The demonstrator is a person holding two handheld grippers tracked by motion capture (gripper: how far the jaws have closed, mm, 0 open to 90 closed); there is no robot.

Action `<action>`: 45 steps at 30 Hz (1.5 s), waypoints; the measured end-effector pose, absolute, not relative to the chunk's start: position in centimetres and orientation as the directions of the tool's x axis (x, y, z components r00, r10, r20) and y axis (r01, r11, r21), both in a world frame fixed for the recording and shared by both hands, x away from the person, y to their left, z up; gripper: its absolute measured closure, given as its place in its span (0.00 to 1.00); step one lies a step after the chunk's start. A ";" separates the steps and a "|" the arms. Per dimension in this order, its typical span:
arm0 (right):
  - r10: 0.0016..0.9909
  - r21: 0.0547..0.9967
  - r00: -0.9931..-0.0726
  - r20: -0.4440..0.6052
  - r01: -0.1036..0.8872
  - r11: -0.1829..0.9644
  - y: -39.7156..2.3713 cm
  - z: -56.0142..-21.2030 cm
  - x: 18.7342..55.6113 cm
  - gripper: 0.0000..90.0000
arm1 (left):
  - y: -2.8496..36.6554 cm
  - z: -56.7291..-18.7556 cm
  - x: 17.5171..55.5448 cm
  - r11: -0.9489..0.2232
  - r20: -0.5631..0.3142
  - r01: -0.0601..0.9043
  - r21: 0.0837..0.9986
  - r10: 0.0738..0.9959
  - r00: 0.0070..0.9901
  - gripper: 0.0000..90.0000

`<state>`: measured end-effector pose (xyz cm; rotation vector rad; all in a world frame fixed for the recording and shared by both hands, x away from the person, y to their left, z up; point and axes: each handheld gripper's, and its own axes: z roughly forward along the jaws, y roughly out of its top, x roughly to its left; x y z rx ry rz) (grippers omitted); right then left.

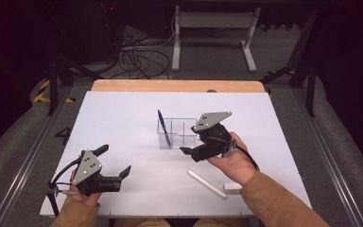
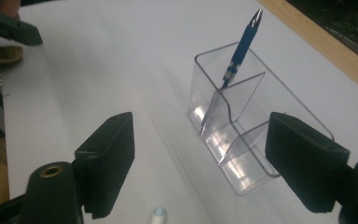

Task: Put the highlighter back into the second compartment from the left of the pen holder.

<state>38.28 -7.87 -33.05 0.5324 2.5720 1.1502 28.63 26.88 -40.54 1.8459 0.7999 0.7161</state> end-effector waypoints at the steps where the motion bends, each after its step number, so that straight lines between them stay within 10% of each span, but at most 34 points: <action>1: 0.434 0.749 -0.895 -0.103 0.217 0.626 -7.8 -33.2 38.2 0.28 | 26.9 -40.5 28.6 -0.320 0.128 0.215 0.923 0.780 0.612 0.04; 45: 0.488 0.388 -0.873 -0.027 0.440 0.809 -6.9 -40.7 36.0 0.52 | 26.8 -40.6 28.7 -0.328 0.132 0.218 0.919 0.778 0.614 0.04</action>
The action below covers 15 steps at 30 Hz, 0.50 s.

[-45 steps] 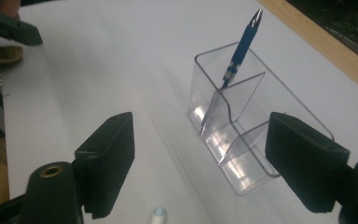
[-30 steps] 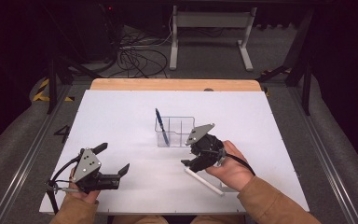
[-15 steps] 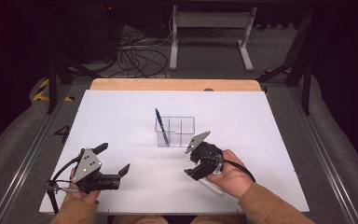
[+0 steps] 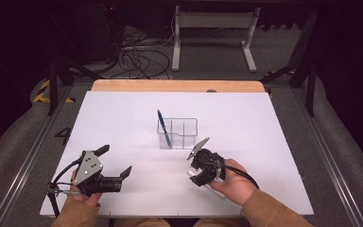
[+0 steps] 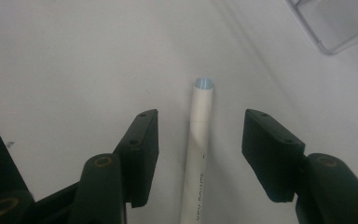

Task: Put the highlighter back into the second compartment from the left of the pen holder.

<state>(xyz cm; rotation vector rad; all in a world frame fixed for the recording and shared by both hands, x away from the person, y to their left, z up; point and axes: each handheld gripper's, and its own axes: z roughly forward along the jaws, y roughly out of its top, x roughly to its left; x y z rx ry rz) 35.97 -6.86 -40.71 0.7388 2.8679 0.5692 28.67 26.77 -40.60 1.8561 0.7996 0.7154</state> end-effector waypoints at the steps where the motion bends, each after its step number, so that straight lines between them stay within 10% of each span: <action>1: 0.493 0.381 -0.870 -0.025 0.447 0.809 -6.8 -40.8 35.9 0.52 | 26.8 -40.6 28.7 -0.328 0.132 0.218 0.919 0.778 0.614 0.04; 15: 0.539 0.275 -0.842 -0.022 0.513 0.813 -6.7 -42.1 36.1 0.64 | 26.8 -40.6 28.7 -0.324 0.130 0.218 0.920 0.780 0.612 0.04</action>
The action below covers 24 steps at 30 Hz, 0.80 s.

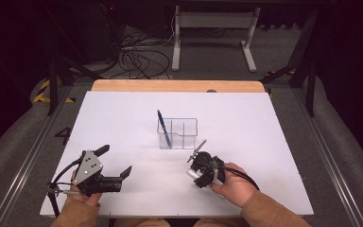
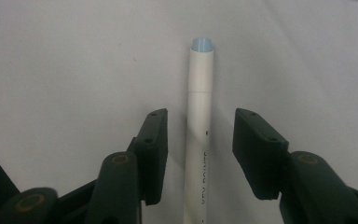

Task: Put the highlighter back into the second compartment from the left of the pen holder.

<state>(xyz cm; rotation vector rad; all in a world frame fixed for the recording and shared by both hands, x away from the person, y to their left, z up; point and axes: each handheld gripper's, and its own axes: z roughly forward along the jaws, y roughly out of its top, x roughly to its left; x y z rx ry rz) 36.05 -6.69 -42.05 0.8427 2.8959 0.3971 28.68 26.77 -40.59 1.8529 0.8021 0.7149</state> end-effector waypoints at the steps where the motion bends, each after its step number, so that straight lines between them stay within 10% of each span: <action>1: 0.543 0.272 -0.839 -0.026 0.517 0.812 -6.7 -42.1 36.0 0.65 | 26.8 -40.6 28.7 -0.325 0.130 0.218 0.920 0.780 0.613 0.04; 24: 0.556 0.238 -0.829 -0.054 0.530 0.814 -6.1 -42.6 35.7 0.86 | 26.7 -40.6 28.6 -0.320 0.125 0.221 0.921 0.781 0.612 0.04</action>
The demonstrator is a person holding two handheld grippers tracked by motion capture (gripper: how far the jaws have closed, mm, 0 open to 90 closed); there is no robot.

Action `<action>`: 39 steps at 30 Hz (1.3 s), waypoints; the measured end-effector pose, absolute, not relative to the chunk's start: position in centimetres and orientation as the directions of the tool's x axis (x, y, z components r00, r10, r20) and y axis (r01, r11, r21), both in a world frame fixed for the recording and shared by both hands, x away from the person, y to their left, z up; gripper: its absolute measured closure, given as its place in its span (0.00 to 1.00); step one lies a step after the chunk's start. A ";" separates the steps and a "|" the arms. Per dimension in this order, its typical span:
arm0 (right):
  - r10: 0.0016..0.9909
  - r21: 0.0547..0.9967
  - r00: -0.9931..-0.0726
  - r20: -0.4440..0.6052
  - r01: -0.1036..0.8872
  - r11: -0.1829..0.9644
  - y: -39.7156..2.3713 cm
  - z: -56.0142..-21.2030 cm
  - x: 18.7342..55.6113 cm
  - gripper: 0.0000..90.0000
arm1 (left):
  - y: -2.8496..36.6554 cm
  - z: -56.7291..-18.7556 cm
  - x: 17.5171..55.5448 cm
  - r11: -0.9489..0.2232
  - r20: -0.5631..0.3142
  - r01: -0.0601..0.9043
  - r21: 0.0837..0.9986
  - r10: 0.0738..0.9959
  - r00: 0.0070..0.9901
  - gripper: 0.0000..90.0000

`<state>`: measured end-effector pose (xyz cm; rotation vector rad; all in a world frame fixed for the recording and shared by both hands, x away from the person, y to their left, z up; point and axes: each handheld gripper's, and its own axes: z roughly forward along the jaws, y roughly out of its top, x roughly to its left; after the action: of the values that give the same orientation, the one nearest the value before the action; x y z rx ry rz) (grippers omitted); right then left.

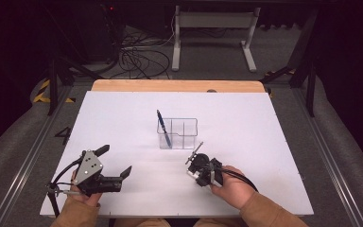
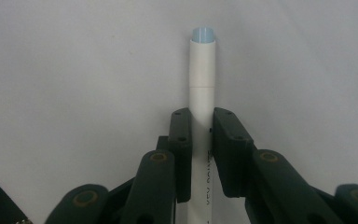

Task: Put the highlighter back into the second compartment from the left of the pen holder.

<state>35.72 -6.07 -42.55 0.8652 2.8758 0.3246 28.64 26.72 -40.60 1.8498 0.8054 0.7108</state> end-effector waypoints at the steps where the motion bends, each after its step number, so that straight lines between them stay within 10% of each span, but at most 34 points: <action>1: 0.559 0.238 -0.828 -0.053 0.533 0.812 -6.0 -42.5 35.7 0.86 | 26.7 -40.6 28.6 -0.319 0.124 0.220 0.922 0.781 0.612 0.04; 39: 0.557 0.318 -0.830 -0.029 0.520 0.793 -6.7 -40.1 35.7 0.87 | 26.7 -40.6 28.7 -0.324 0.129 0.218 0.920 0.780 0.613 0.04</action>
<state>35.67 -6.73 -40.10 0.8622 2.8589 0.4542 28.66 26.74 -40.59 1.8528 0.8020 0.7144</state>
